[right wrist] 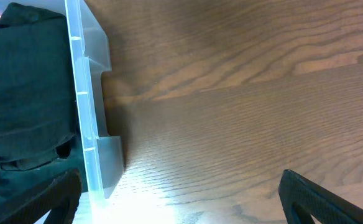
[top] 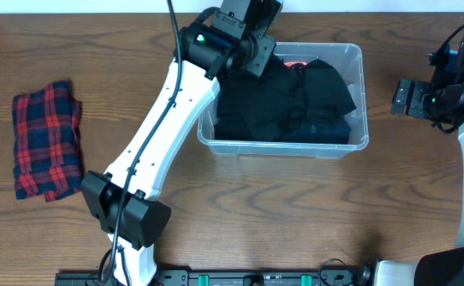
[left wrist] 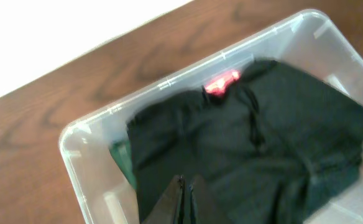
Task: Pack container
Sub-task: 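Press the black bag down into the bin with the left gripper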
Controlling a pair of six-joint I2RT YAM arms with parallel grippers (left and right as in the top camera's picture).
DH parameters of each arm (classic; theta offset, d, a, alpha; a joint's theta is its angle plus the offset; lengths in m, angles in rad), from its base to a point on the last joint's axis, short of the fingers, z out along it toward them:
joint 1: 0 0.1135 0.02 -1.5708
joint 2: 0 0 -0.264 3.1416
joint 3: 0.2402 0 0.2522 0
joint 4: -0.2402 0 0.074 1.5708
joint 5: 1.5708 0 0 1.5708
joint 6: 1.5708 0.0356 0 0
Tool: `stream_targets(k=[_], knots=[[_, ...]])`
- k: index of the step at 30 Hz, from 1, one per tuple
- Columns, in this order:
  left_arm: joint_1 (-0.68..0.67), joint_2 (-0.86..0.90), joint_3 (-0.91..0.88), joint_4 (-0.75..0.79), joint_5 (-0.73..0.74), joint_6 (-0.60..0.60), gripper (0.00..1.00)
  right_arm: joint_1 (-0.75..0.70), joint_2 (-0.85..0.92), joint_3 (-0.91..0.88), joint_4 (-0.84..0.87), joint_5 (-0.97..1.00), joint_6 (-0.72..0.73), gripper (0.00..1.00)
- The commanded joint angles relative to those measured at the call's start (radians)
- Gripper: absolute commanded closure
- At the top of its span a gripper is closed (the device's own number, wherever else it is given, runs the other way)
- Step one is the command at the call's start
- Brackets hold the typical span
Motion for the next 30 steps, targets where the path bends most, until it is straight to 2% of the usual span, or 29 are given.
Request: stream_targets(k=[1, 9, 15, 23, 30], knots=[[-0.014, 0.049, -0.024, -0.073, 0.046, -0.053, 0.94, -0.006, 0.001, 0.003, -0.001, 0.003, 0.011, 0.01], [-0.047, 0.05, -0.167, -0.079, 0.047, -0.112, 0.94, -0.006, 0.001, 0.003, -0.001, 0.003, 0.011, 0.01], [-0.066, 0.05, -0.358, -0.061, 0.053, -0.163, 0.94, -0.006, 0.002, 0.003, -0.001, 0.003, 0.011, 0.01], [-0.074, 0.05, -0.631, 0.156, 0.055, -0.163, 0.94, -0.006, 0.001, 0.003, -0.001, 0.003, 0.011, 0.01], [-0.074, 0.024, -0.585, 0.121, 0.14, -0.163, 0.94, -0.006, 0.001, 0.003, -0.001, 0.003, 0.011, 0.01]])
